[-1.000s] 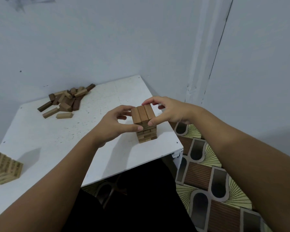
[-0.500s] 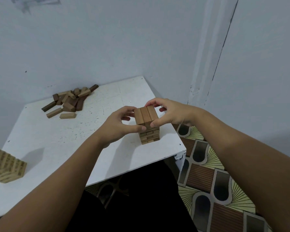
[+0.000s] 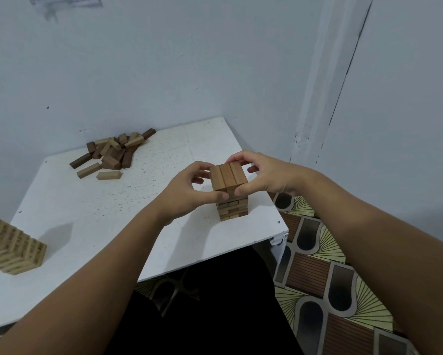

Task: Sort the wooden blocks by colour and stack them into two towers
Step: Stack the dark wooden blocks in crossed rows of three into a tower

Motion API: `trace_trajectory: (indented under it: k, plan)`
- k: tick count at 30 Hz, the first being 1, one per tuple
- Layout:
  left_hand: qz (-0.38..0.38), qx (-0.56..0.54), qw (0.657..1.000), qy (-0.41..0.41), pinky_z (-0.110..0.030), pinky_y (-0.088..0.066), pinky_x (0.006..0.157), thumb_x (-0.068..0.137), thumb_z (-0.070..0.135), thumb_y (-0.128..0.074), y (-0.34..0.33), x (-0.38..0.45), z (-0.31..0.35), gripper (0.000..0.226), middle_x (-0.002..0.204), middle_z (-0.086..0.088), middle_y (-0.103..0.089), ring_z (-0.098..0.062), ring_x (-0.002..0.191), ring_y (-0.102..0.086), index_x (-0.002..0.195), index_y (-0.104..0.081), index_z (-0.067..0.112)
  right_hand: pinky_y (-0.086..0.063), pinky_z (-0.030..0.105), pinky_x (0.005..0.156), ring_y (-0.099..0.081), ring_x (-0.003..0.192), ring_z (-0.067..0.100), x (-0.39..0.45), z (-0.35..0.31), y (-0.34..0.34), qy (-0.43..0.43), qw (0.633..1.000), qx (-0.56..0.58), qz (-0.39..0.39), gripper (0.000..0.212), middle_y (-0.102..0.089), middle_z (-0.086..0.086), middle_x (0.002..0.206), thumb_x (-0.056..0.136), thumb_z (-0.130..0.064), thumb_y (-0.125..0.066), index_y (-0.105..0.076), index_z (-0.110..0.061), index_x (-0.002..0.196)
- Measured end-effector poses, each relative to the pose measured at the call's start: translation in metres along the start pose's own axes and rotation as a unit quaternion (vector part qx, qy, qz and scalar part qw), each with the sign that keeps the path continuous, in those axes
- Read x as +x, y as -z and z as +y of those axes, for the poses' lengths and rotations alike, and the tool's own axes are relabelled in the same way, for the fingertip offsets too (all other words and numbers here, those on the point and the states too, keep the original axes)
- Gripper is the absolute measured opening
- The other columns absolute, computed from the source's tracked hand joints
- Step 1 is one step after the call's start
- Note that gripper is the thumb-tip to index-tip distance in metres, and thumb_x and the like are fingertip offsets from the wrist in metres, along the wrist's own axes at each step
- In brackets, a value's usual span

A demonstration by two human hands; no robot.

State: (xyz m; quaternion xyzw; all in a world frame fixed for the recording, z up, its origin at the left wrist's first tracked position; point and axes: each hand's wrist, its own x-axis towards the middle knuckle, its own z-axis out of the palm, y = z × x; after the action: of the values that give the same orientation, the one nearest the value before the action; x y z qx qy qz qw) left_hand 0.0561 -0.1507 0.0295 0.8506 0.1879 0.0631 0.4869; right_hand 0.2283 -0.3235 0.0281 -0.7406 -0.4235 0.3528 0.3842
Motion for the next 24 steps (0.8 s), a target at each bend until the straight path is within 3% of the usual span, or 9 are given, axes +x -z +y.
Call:
trace_trajectory:
  k: [3, 7, 11, 15, 19, 24]
  plan:
    - [-0.009, -0.028, 0.999, 0.035, -0.035, -0.038, 0.107, 0.068, 0.063, -0.084, 0.002, -0.004, -0.001, 0.1, 0.146, 0.013, -0.05, -0.011, 0.134, -0.045, 0.153, -0.037, 0.042, -0.032, 0.048, 0.114, -0.029, 0.145, 0.02, -0.004, 0.002, -0.001, -0.014, 0.999, 0.034, 0.017, 0.093, -0.029, -0.006, 0.161, 0.071, -0.065, -0.077, -0.032, -0.053, 0.151]
    - [0.083, -0.188, 0.977, 0.056, -0.045, -0.025, 0.124, 0.077, 0.085, -0.049, -0.004, -0.011, 0.0, 0.094, 0.157, 0.009, -0.042, -0.012, 0.144, -0.039, 0.155, -0.036, 0.034, -0.01, 0.052, 0.125, -0.03, 0.147, 0.008, -0.007, 0.005, -0.012, -0.005, 0.977, 0.17, 0.129, 0.075, -0.033, -0.014, 0.162, 0.085, -0.073, -0.04, -0.034, -0.048, 0.155]
    - [0.188, -0.293, 0.935, 0.071, -0.046, -0.021, 0.127, 0.08, 0.088, -0.028, -0.024, -0.014, 0.011, 0.104, 0.161, 0.004, -0.042, -0.011, 0.148, -0.037, 0.162, -0.031, 0.024, -0.009, 0.048, 0.128, -0.031, 0.147, 0.0, -0.005, -0.002, -0.036, 0.012, 0.945, 0.267, 0.19, 0.077, -0.037, -0.017, 0.161, 0.084, -0.067, -0.032, -0.039, -0.037, 0.154]
    - [0.182, -0.274, 0.942, 0.06, -0.046, -0.016, 0.128, 0.081, 0.09, -0.019, -0.046, -0.019, 0.023, 0.102, 0.16, 0.012, -0.043, -0.005, 0.148, -0.034, 0.159, -0.037, 0.028, -0.01, 0.047, 0.128, -0.028, 0.149, 0.002, -0.002, -0.009, -0.055, 0.015, 0.937, 0.288, 0.196, 0.079, -0.035, -0.016, 0.163, 0.085, -0.067, -0.029, -0.038, -0.034, 0.156]
    - [0.143, -0.205, 0.968, 0.033, -0.037, -0.022, 0.124, 0.068, 0.101, -0.031, -0.042, -0.02, 0.019, 0.113, 0.157, 0.016, -0.045, -0.001, 0.145, -0.037, 0.155, -0.044, 0.031, -0.008, 0.042, 0.127, -0.023, 0.151, 0.002, -0.002, -0.007, -0.058, 0.026, 0.945, 0.267, 0.187, 0.073, -0.034, -0.018, 0.163, 0.09, -0.068, -0.025, -0.042, -0.036, 0.154]
    - [0.156, -0.212, 0.964, 0.041, -0.039, -0.013, 0.127, 0.07, 0.101, -0.018, -0.036, -0.021, 0.013, 0.115, 0.162, 0.019, -0.037, -0.002, 0.152, -0.026, 0.161, -0.033, 0.033, -0.009, 0.035, 0.126, -0.022, 0.153, 0.003, -0.001, -0.008, -0.055, 0.026, 0.937, 0.284, 0.2, 0.057, -0.031, -0.013, 0.165, 0.11, -0.05, -0.016, -0.032, -0.027, 0.16]
